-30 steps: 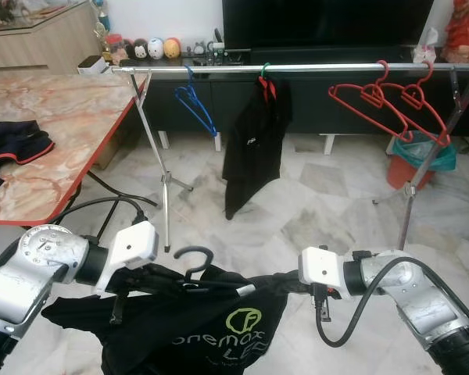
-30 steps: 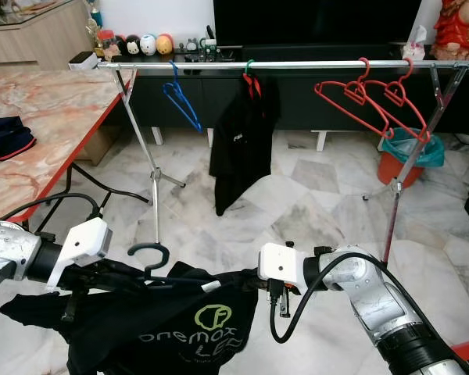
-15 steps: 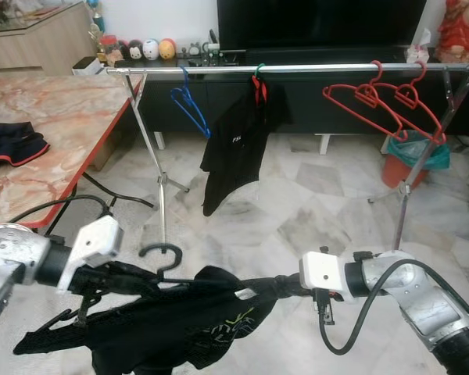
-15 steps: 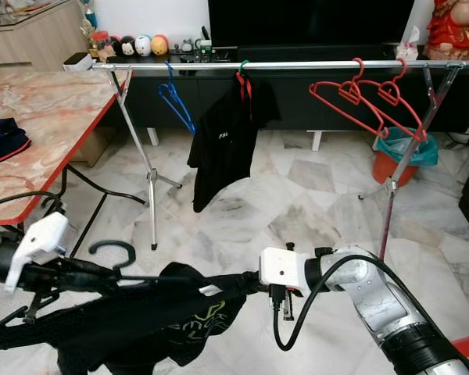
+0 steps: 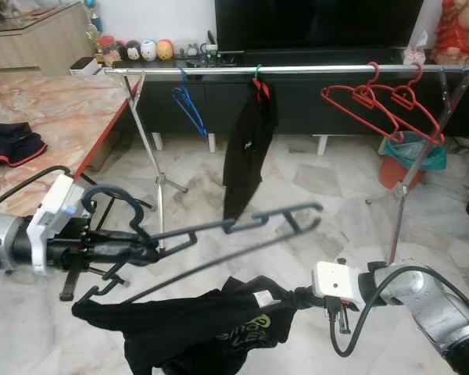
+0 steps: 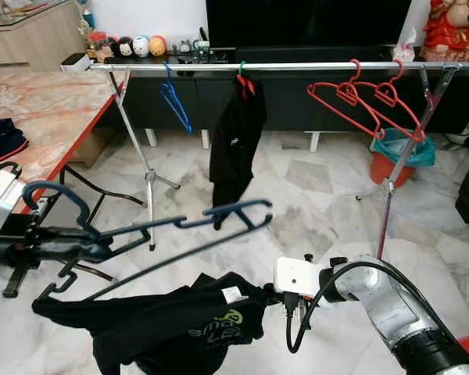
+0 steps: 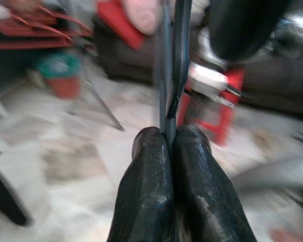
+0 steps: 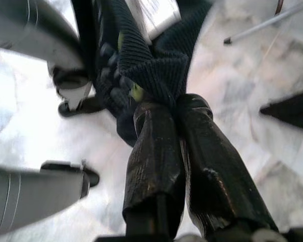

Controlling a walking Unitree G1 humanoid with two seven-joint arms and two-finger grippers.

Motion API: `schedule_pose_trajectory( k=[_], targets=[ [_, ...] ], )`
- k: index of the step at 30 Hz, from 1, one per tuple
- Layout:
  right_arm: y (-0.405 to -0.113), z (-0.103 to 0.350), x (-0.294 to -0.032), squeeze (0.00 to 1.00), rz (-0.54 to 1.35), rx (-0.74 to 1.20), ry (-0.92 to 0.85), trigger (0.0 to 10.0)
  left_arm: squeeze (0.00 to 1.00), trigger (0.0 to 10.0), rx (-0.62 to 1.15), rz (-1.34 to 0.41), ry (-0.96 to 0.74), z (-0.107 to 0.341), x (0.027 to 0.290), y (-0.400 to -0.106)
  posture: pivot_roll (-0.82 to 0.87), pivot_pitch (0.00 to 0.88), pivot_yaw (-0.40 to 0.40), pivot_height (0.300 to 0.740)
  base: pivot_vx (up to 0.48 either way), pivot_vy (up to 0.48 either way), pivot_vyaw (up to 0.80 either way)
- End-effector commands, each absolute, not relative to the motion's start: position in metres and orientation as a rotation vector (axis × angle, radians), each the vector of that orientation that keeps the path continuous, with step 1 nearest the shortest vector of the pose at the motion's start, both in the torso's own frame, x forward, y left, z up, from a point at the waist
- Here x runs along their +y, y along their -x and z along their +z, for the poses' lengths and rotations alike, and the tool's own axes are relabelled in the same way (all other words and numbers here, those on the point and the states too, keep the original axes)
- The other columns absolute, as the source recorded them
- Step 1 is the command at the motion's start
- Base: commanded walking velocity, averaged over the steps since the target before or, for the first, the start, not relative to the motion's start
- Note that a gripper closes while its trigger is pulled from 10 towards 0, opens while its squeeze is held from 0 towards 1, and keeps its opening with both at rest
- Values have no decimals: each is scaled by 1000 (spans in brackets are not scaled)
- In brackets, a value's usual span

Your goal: Hang hanger

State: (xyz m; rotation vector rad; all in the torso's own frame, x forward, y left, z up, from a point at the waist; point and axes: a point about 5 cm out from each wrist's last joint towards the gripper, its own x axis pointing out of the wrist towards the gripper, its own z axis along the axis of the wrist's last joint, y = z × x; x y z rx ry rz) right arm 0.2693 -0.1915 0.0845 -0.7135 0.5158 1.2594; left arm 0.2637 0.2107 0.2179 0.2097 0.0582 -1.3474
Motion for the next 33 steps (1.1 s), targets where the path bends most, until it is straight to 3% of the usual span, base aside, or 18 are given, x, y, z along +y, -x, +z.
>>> schedule_pose_trajectory(
  k=[1, 5, 9, 12, 15, 17, 21, 22, 23, 28, 33],
  targets=[
    [-274, 91, -187, 0, 1233, 463, 672, 0, 0, 10000, -23, -1168, -239, 221, 204, -282, -3, 0, 60, 719, 0, 0, 0],
    [-276, 92, -184, 0, 1218, 438, 649, 0, 0, 10000, -70, -1068, -171, 216, 192, -292, -7, 0, 60, 719, 0, 0, 0],
    [-281, 97, -170, 0, 1164, 346, 509, 0, 0, 10000, -158, -903, 127, 213, 147, -304, -11, 0, 60, 719, 0, 0, 0],
    [-280, 97, -164, 0, 1163, 330, 482, 0, 0, 10000, -190, -800, 172, 214, 137, -312, -14, 0, 62, 719, 0, 0, 0],
    [-279, 95, -157, 0, 1166, 311, 448, 0, 0, 10000, -204, -533, 274, 213, 140, -333, -19, 0, 68, 719, 0, 0, 0],
    [-279, 94, -157, 0, 1155, 308, 442, 0, 0, 10000, -210, -469, 278, 212, 145, -338, -20, 0, 69, 719, 0, 0, 0],
    [-287, 90, -161, 0, 1051, 273, 420, 0, 0, 10000, -198, -362, 77, 208, 159, -343, -16, 0, 70, 719, 0, 0, 0],
    [-294, 89, -165, 0, 947, 233, 379, 0, 0, 10000, -150, -345, -76, 199, 168, -343, -15, 0, 74, 719, 0, 0, 0],
    [-296, 89, -167, 0, 909, 223, 346, 0, 0, 10000, -129, -347, -107, 195, 171, -342, -13, 0, 75, 719, 0, 0, 0],
    [-311, 81, -187, 0, 545, 189, 187, 0, 0, 10000, -15, -304, -130, 172, 188, -334, -12, 0, 85, 719, 0, 0, 0],
    [-311, 72, -198, 0, 372, 226, 83, 0, 0, 10000, 103, -340, -94, 149, 189, -325, -4, 0, 89, 719, 0, 0, 0]
  ],
)
